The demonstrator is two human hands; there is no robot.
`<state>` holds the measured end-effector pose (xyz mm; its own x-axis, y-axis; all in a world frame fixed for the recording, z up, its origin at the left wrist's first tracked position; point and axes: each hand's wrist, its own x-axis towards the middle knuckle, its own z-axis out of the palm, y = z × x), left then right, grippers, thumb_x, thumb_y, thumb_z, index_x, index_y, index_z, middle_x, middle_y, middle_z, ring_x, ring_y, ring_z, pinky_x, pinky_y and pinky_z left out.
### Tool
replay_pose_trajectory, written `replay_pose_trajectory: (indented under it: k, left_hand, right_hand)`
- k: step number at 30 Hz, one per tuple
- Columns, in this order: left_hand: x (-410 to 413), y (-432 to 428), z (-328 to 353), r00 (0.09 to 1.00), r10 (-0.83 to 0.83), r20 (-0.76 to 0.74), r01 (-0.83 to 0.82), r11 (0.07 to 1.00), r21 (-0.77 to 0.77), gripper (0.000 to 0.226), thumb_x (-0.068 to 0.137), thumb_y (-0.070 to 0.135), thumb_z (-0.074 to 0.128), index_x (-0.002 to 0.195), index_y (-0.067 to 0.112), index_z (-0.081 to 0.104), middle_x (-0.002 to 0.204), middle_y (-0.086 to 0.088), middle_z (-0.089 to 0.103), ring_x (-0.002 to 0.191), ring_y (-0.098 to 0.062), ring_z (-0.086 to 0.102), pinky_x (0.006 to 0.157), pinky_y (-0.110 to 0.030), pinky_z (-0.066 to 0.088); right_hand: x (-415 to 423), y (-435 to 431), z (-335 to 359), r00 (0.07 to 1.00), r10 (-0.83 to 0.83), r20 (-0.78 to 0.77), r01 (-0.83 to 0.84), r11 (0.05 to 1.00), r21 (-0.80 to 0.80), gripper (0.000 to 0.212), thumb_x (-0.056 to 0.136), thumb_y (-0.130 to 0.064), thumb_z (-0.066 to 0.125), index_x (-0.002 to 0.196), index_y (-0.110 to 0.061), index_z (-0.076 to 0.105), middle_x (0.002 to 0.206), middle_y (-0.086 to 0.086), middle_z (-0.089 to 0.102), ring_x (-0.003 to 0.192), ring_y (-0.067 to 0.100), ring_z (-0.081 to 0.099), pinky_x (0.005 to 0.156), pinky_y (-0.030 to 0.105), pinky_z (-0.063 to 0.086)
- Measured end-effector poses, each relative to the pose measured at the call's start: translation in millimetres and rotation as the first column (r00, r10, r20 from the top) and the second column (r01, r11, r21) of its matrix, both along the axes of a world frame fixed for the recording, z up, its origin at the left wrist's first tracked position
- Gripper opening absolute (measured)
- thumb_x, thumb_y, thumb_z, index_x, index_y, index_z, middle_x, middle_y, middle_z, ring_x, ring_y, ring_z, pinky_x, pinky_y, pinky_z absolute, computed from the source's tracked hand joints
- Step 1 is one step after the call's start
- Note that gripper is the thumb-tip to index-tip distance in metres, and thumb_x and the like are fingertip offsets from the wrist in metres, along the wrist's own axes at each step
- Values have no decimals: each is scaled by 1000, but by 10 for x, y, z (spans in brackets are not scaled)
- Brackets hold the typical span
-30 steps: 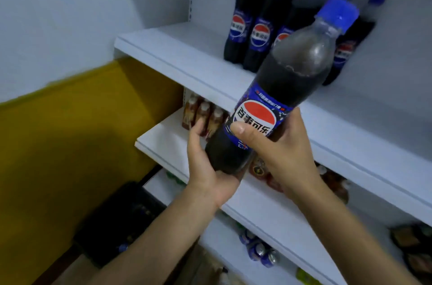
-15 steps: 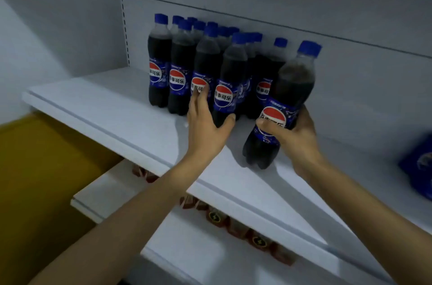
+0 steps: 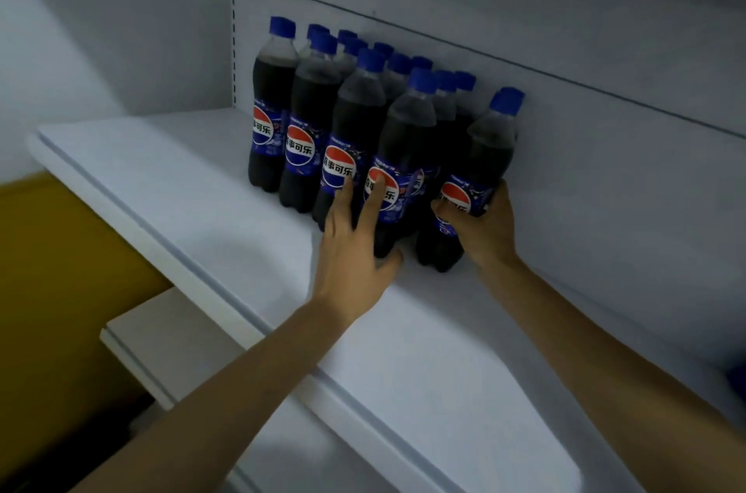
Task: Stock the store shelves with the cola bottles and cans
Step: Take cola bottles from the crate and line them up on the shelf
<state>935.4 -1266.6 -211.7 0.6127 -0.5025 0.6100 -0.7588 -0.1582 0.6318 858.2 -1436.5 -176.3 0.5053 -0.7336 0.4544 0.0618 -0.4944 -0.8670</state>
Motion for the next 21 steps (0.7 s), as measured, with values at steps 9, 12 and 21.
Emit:
replay_pose_trajectory:
  k: [9,12,21]
  left_hand:
    - [61,-29,-32,989,112,-92,-104,991,83,96,80,28,72,151,30,8,159,-18,0,145,-40,10,109,-58,29]
    - [72,-45,-49,990,105,-91,-97,991,93,94,80,29,72,151,31,10,159,-17,-2,145,-39,8,111,-58,27]
    - [99,-33,-53,991,76,-110,-70,996,54,92,80,28,73,150,29,14,159,-19,2,145,-38,10,114,-54,24]
  right_hand:
    - [-250,87,-215,999,-19,-41,17,999,-50,76,62,-24,89,119,-30,39,112,-9,58,97,-8,59,78,8,48]
    - [-314,97,-339,995,-48,-87,42,997,-64,64,66,-20,87,113,-22,44,105,-3,60,93,14,62,75,17,51]
    - [-214,109,-364,997,-33,-74,29,998,-55,54,75,-11,81,117,-17,48,104,-11,58,92,1,58,75,6,48]
